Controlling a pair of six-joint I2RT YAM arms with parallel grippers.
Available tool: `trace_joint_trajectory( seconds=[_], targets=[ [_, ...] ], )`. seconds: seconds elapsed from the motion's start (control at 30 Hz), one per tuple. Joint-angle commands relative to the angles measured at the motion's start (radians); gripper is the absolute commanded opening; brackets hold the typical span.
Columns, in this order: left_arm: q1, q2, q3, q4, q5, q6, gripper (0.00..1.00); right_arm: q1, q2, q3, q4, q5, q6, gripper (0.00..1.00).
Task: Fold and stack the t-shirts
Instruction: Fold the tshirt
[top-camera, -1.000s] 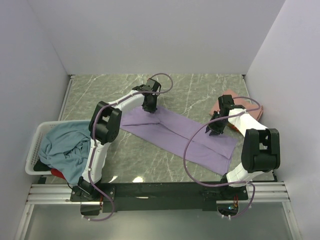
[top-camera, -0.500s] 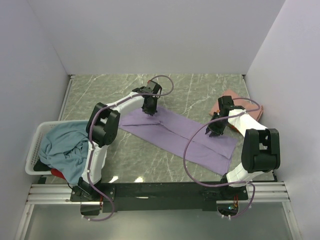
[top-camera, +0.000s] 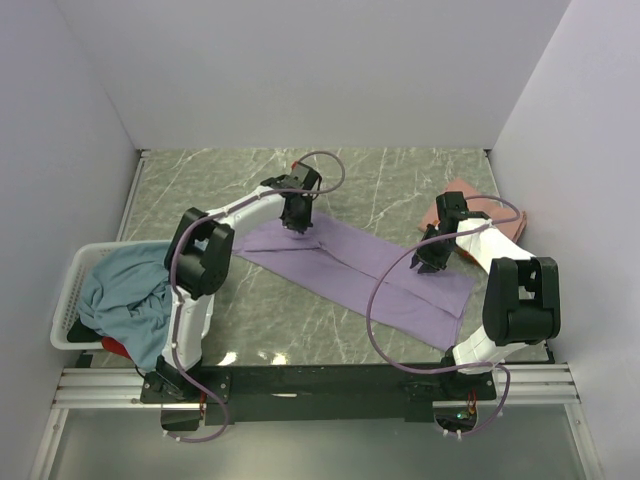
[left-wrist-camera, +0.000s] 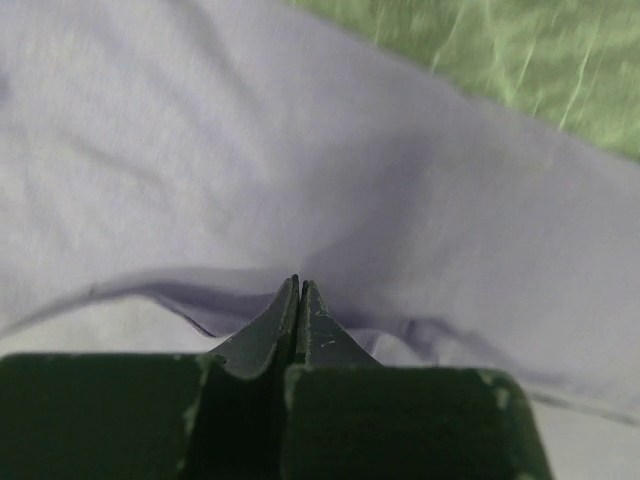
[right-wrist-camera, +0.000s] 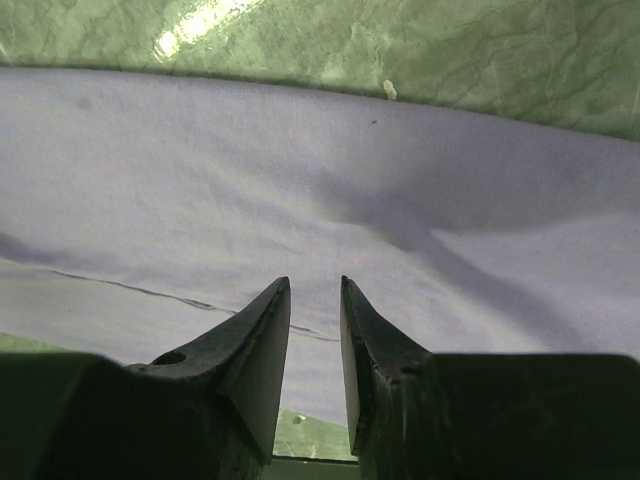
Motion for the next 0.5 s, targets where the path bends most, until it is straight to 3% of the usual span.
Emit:
trace_joint_trajectory(
  seconds=[0.0,0.47],
  targets=[
    [-0.012,-0.117,-0.049,0.013,-0.007,-0.028,0.00,0.000,-0.022,-0.011,0.019,-0.008,-0.013,0.34],
    [-0.049,-0.218,-0.252,0.056,0.050,-0.097,0.00,0.000,-0.023,-0.036,0.027,-0.017,-0.016,0.34]
  ],
)
